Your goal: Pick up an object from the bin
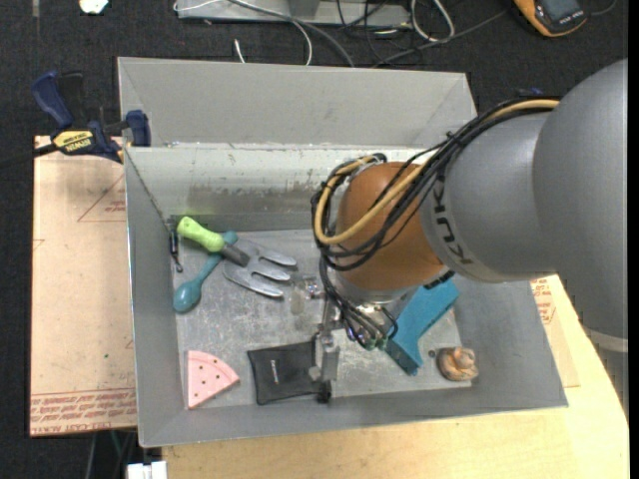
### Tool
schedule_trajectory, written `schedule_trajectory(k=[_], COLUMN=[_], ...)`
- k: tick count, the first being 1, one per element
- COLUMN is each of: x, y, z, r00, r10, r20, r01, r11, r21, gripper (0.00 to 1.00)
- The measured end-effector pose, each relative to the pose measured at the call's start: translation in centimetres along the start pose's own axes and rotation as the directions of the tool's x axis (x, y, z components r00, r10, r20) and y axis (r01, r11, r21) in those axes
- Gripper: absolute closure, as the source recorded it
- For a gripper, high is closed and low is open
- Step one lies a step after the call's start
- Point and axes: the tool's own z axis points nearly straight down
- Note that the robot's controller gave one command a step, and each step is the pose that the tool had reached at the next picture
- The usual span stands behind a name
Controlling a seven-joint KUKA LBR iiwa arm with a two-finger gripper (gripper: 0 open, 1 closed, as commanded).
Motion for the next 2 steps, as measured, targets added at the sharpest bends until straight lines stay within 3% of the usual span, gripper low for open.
schedule_trajectory(k=[1, 2], x=[1.4, 2.3], y=[0.9, 3.4], z=[1.5, 0.2], r00=[0.997, 0.997], r10=[-0.080, 0.071], r20=[-0.001, -0.005], r01=[0.080, -0.071], r11=[0.997, 0.997], r21=[0.001, -0.002], gripper=[0.00, 0.00])
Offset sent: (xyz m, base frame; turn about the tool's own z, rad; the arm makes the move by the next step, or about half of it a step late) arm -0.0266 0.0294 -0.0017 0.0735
